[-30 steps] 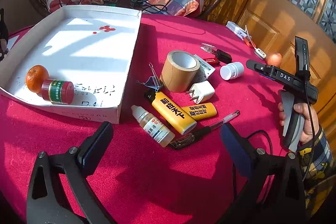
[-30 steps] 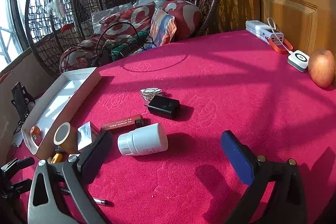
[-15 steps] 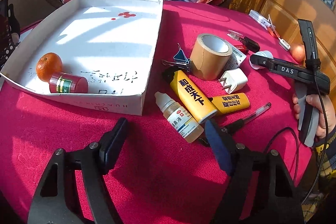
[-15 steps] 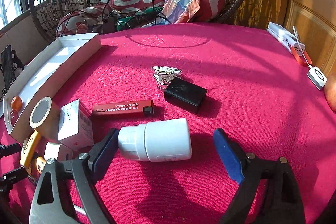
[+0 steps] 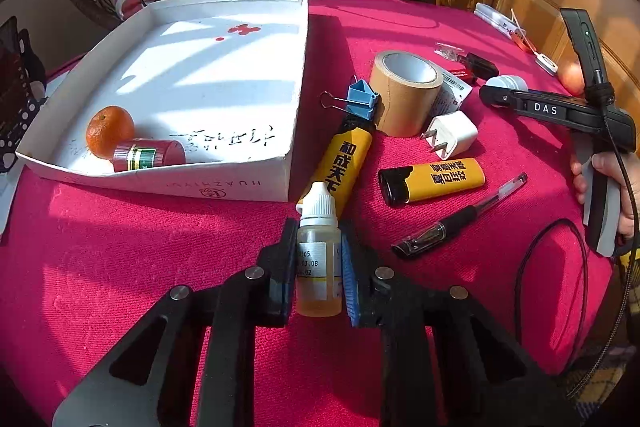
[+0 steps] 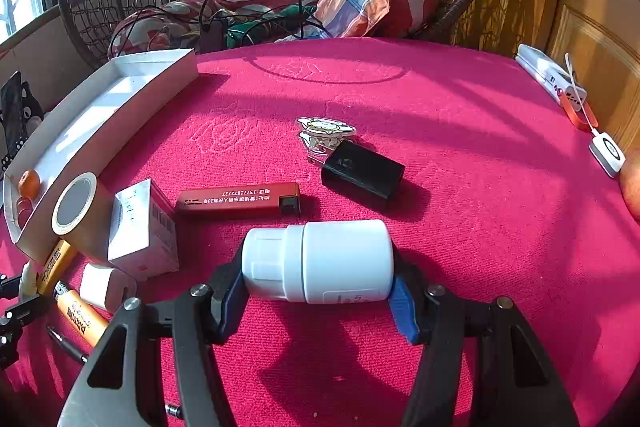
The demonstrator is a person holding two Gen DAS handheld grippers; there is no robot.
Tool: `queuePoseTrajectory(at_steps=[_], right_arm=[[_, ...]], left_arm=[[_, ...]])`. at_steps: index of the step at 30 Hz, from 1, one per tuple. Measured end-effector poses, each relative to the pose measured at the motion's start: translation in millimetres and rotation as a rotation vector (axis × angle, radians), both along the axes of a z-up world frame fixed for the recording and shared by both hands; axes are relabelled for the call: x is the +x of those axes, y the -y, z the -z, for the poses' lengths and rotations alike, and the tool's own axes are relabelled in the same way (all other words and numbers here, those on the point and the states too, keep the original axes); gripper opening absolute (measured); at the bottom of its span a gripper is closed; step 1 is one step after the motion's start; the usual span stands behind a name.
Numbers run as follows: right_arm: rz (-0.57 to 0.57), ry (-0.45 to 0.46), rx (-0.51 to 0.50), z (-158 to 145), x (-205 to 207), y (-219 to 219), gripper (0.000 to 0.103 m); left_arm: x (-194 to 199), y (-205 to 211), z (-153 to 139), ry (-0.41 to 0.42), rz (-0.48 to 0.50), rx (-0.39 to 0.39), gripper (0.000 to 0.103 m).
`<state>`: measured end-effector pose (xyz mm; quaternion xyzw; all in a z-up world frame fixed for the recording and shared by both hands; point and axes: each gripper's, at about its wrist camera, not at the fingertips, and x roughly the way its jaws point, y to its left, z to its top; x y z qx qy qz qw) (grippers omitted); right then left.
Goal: Organize rigid objects
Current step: 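Grasp the white pill bottle with the right tool while the left tool grasps the dropper bottle, then lower the pill bottle into the tray with the right tool while the left tool drops the dropper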
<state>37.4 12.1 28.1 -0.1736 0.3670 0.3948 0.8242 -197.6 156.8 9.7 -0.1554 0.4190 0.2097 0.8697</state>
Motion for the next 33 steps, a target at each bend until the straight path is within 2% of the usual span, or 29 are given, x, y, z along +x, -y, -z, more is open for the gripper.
queuePoseTrajectory(at_steps=[5,8,11,17,22,25,26,27,29,30,31,32,33], right_arm=[[0.002,0.000,0.074,-18.4,-8.9,12.2,0.060],[-0.034,0.003,0.144,-42.2,-19.1,14.2,0.060],[-0.117,0.015,0.189,-66.2,-38.1,1.0,0.060],[-0.340,-0.021,0.232,-91.4,-84.7,-65.6,0.060],[-0.466,-0.042,0.219,-87.1,-121.1,-127.9,0.060],[-0.505,-0.068,0.207,-76.9,-137.4,-158.6,0.060],[-0.509,-0.073,0.203,-72.8,-143.1,-164.4,0.060],[-0.515,-0.079,0.196,-68.3,-145.7,-170.1,0.061],[-0.519,-0.075,0.168,-60.3,-151.3,-173.6,0.062],[-0.513,-0.071,0.174,-59.0,-151.2,-170.1,0.067],[-0.507,-0.068,0.192,-60.3,-150.1,-163.5,0.084],[-0.496,-0.058,0.212,-63.0,-147.4,-156.3,0.089],[-0.482,-0.047,0.230,-67.0,-143.5,-148.5,0.089]], left_arm=[[-21.2,-1.7,-0.4,0.022,-0.011,-0.015,0.019],[-34.3,-1.6,-11.0,0.082,-0.015,-0.032,0.019],[-44.7,-7.9,-38.1,0.169,-0.037,-0.014,0.019],[-47.1,-58.7,-82.3,0.291,-0.145,0.037,0.019],[-41.7,-123.6,-81.2,0.322,-0.290,-0.013,0.019],[-41.2,-145.7,-74.1,0.328,-0.373,-0.036,0.020],[-42.1,-150.3,-71.3,0.321,-0.407,-0.041,0.031],[-43.4,-153.6,-68.5,0.315,-0.436,-0.043,0.063],[-50.1,-156.7,-62.4,0.340,-0.472,-0.064,0.103],[-55.0,-155.2,-60.5,0.359,-0.480,-0.073,0.103],[-56.8,-152.7,-58.6,0.363,-0.479,-0.075,0.103],[-57.8,-150.3,-57.4,0.364,-0.477,-0.072,0.103],[-58.1,-146.9,-57.3,0.362,-0.474,-0.067,0.103]])
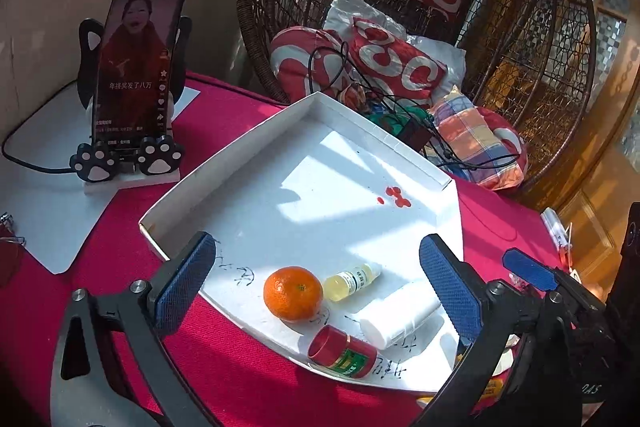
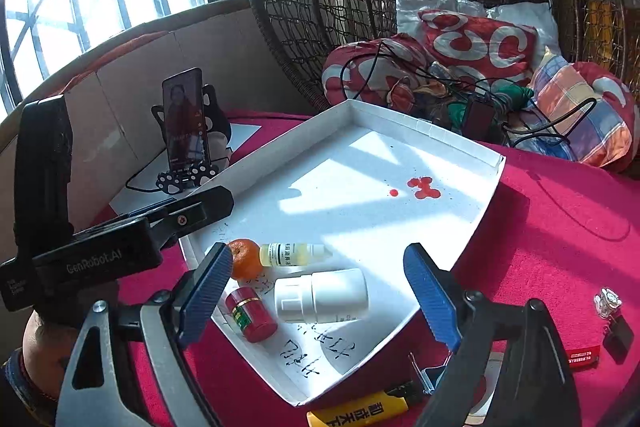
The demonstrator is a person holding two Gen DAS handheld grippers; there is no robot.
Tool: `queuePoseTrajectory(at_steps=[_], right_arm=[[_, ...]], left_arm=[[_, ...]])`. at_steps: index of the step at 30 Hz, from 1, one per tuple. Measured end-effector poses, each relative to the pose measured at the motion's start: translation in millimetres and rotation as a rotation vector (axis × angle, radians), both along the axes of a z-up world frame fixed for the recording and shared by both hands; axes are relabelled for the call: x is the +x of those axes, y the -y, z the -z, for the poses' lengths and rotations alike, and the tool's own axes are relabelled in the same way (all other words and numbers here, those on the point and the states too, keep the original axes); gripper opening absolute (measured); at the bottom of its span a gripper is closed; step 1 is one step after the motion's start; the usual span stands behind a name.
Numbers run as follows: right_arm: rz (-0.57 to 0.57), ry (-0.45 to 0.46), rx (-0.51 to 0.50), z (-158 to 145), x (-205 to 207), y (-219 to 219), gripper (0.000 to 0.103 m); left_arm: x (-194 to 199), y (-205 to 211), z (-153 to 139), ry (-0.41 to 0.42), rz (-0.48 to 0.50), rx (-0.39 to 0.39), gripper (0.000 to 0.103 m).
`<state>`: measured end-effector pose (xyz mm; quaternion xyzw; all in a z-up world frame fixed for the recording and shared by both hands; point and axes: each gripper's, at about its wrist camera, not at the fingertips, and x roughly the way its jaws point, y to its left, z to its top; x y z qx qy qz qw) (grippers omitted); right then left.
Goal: Organize rigid objects
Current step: 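Lower the pill bottle into the tray with the right tool while the left tool drops the dropper, then grasp the tan tape roll with the left tool while the right tool grasps the black charger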
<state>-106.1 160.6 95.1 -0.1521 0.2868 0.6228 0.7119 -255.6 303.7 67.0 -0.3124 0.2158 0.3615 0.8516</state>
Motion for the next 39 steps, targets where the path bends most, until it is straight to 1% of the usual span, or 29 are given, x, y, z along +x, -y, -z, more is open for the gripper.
queuePoseTrajectory(at_steps=[1,3,4,5,8,11,13,16,18,19,20,21,22,23,25,26,27,29,30,31,32,33,34,35,37,39], right_arm=[[0.018,0.003,0.022,-5.4,5.8,8.0,0.089],[0.066,0.002,0.074,-17.3,21.4,27.5,0.091],[0.097,0.004,0.100,-23.0,31.3,38.3,0.099],[0.134,0.009,0.126,-29.1,42.2,50.7,0.103],[0.251,0.017,0.186,-40.6,75.8,88.4,0.103],[0.338,0.019,0.231,-38.9,105.8,121.2,0.103],[0.396,0.031,0.180,-30.9,123.6,133.0,0.103],[0.489,0.037,0.109,-12.6,149.4,147.1,0.103],[0.580,0.027,0.067,1.2,168.6,153.6,0.103],[0.627,0.004,0.044,9.1,179.2,156.2,0.103],[0.642,-0.028,0.032,16.4,189.1,156.5,0.103],[0.635,-0.053,0.016,22.7,196.7,153.5,0.103],[0.613,-0.063,-0.012,28.3,201.6,148.5,0.103],[0.593,-0.052,-0.035,32.2,203.2,144.1,0.102],[0.559,0.001,-0.071,36.6,201.4,135.0,0.102],[0.551,0.017,-0.092,39.1,201.3,129.8,0.102],[0.545,0.020,-0.113,41.8,201.7,124.9,0.102],[0.540,0.023,-0.170,50.4,201.0,117.3,0.099],[0.540,0.025,-0.195,54.3,200.1,114.8,0.097],[0.538,0.022,-0.220,59.7,199.6,115.4,0.089],[0.535,0.010,-0.241,64.7,199.5,116.2,0.075],[0.536,0.012,-0.239,67.1,198.4,118.5,0.066],[0.539,0.031,-0.233,66.6,195.9,121.7,0.060],[0.539,0.039,-0.235,65.7,194.6,124.4,0.050],[0.535,-0.007,-0.209,63.4,196.3,132.7,0.050],[0.545,-0.028,-0.181,58.7,195.7,141.5,0.050]], left_arm=[[1.1,4.4,-1.1,-0.005,0.006,0.005,0.103],[4.3,15.0,-4.9,0.011,0.052,0.029,0.103],[7.8,22.8,-7.8,0.019,0.085,0.048,0.103],[12.4,32.0,-10.9,0.020,0.119,0.073,0.103],[34.1,62.5,-17.5,0.000,0.248,0.150,0.103],[62.3,92.4,-16.1,-0.042,0.391,0.177,0.103],[83.0,110.0,-11.5,-0.088,0.478,0.182,0.103],[114.5,130.6,-1.4,-0.163,0.573,0.189,0.103],[133.9,138.4,5.6,-0.216,0.602,0.212,0.103],[144.4,141.5,9.8,-0.249,0.614,0.220,0.102],[152.1,143.9,13.5,-0.271,0.625,0.226,0.098],[158.4,145.6,16.4,-0.292,0.636,0.228,0.094],[163.0,147.7,20.4,-0.315,0.646,0.232,0.094],[165.7,148.8,22.4,-0.326,0.654,0.238,0.094],[171.7,149.9,26.4,-0.347,0.659,0.249,0.093],[174.4,149.7,27.8,-0.355,0.656,0.250,0.087],[177.3,148.6,29.4,-0.362,0.655,0.245,0.078],[182.6,147.4,32.7,-0.370,0.658,0.231,0.076],[183.7,147.2,34.4,-0.372,0.662,0.229,0.065],[184.8,147.6,35.9,-0.374,0.668,0.222,0.057],[184.4,147.7,37.3,-0.366,0.679,0.210,0.052],[183.9,149.7,36.7,-0.364,0.681,0.220,0.052],[182.9,151.2,36.5,-0.363,0.683,0.227,0.052],[181.2,152.1,35.9,-0.357,0.683,0.227,0.052],[177.1,152.7,32.4,-0.327,0.679,0.216,0.052],[173.3,153.2,28.9,-0.308,0.674,0.213,0.052]])
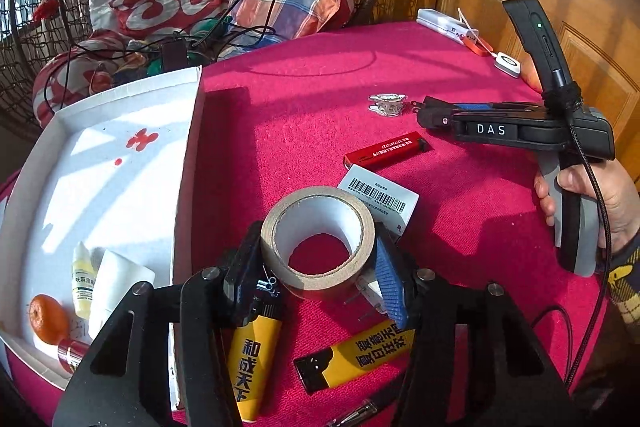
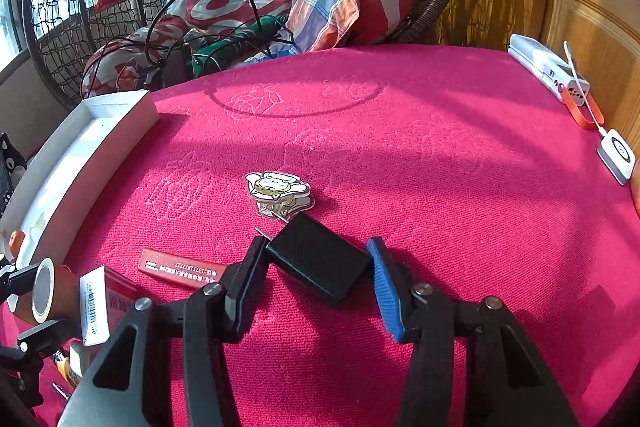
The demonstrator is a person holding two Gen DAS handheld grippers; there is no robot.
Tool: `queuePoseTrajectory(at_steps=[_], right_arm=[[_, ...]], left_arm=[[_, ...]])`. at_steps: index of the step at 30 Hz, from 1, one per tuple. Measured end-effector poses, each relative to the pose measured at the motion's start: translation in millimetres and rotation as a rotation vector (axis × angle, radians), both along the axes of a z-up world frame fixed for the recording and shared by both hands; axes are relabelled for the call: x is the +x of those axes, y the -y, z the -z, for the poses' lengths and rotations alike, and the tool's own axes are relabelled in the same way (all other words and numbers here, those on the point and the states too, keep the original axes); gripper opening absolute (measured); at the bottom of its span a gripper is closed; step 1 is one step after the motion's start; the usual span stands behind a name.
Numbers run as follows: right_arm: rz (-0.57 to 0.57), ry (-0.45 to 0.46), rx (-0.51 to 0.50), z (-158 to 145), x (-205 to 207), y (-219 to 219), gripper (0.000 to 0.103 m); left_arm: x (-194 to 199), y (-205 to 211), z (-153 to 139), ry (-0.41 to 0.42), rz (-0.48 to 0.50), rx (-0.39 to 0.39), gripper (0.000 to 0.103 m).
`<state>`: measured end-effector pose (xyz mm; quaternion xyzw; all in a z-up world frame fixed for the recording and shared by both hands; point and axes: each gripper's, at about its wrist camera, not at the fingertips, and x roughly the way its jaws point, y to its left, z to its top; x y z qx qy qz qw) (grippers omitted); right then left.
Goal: Organize rigid objects
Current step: 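Grasp the tan tape roll with the left tool while the right tool grasps the black charger, then place the tape roll in the tray with the left tool while the right tool places the charger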
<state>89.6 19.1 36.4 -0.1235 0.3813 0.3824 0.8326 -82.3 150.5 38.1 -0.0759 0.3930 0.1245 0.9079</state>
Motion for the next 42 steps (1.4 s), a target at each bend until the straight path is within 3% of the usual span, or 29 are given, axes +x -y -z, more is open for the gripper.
queuePoseTrajectory(at_steps=[9,19,25,32,37,42], right_arm=[[-0.054,0.031,0.170,-54.0,-30.3,11.6,0.050],[-0.226,0.068,0.239,-90.7,-86.2,-34.8,0.050],[-0.359,0.001,0.236,-89.3,-115.3,-79.1,0.050],[-0.499,-0.076,0.149,-62.5,-162.2,-145.8,0.050],[-0.528,-0.075,0.130,-52.4,-180.1,-173.1,0.051],[-0.518,-0.089,0.154,-49.1,-182.8,-184.2,0.051]], left_arm=[[-19.1,0.2,-34.5,0.115,-0.046,-0.002,0.052],[-56.2,-28.4,-63.9,0.228,-0.170,0.006,0.052],[-82.7,-70.0,-62.8,0.242,-0.319,0.008,0.052],[-134.4,-134.8,-52.1,0.262,-0.545,-0.055,0.052],[-156.9,-155.4,-43.1,0.264,-0.617,-0.083,0.052],[-151.3,-166.2,-48.9,0.289,-0.623,-0.082,0.052]])
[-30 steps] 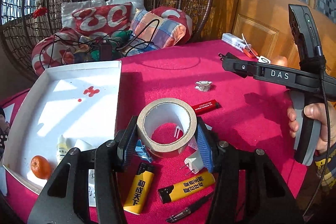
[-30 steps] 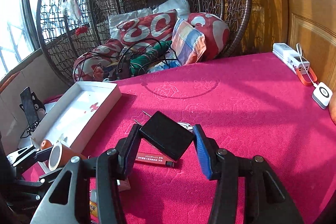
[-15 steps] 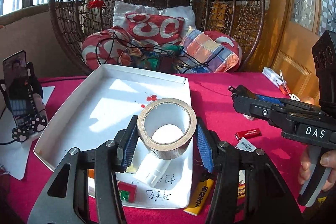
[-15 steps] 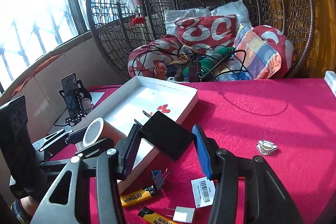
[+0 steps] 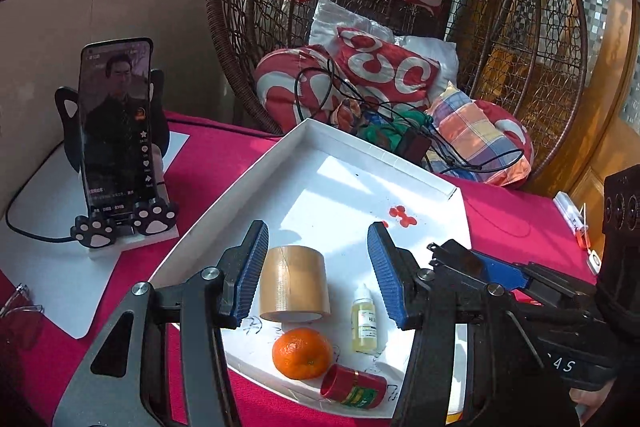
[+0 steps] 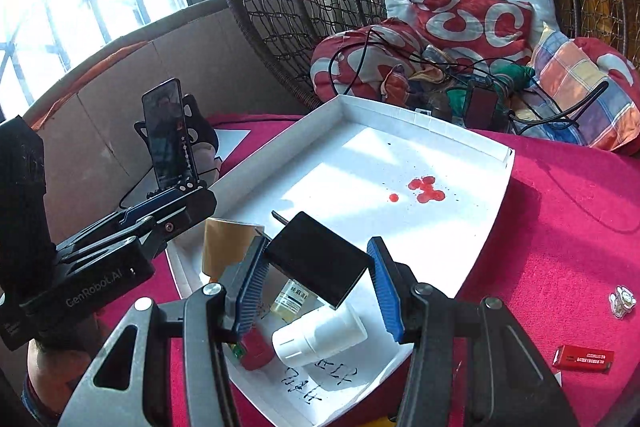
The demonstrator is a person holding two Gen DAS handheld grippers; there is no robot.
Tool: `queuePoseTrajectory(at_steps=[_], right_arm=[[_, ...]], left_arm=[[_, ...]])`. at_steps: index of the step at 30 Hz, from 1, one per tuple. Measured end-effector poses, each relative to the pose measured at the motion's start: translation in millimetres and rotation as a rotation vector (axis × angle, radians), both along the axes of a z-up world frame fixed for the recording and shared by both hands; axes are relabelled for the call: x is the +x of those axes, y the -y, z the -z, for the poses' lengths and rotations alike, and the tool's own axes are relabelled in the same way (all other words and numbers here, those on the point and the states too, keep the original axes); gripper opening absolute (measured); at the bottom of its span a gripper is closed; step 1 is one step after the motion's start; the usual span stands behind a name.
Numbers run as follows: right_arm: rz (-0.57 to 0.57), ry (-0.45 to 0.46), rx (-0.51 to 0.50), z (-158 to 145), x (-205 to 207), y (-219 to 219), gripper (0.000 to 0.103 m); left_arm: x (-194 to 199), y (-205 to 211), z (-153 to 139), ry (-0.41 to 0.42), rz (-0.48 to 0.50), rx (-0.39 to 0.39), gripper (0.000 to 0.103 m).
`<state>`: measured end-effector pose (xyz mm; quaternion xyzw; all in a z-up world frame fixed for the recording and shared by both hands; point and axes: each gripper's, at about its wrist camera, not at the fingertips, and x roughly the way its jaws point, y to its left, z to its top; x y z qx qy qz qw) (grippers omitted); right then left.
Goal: Organize rigid objects
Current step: 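Place the tape roll in the tray with the left tool while the right tool places the charger, then grasp the white barcode box with the right tool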
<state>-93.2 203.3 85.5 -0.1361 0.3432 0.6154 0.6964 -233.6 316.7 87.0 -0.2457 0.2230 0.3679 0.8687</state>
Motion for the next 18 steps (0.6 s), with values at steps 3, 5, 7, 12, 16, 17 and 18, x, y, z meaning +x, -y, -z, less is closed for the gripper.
queuePoseTrajectory(at_steps=[3,5,7,12,16,17,18], right_arm=[[0.024,-0.030,0.021,-0.6,5.4,6.5,0.057],[0.040,-0.041,0.047,-5.0,10.5,16.0,0.093],[0.050,-0.027,0.081,-13.3,14.7,30.2,0.097],[0.121,0.059,0.170,-35.2,34.1,84.8,0.103],[0.236,0.108,0.183,-36.5,64.5,132.6,0.103],[0.257,0.106,0.167,-31.9,72.0,141.8,0.103],[0.267,0.095,0.141,-25.1,78.7,149.3,0.103]], left_arm=[[6.6,-4.0,-3.3,-0.001,-0.015,-0.007,0.068],[4.0,-2.0,-4.3,0.019,-0.036,-0.012,0.094],[-2.3,4.0,-6.1,0.044,-0.049,0.001,0.103],[-11.2,28.1,-11.8,0.095,0.028,0.012,0.103],[-9.5,57.0,-14.3,0.109,0.131,0.039,0.103],[-7.2,64.8,-13.8,0.105,0.168,0.041,0.103],[-5.1,73.0,-12.6,0.099,0.206,0.043,0.103]])
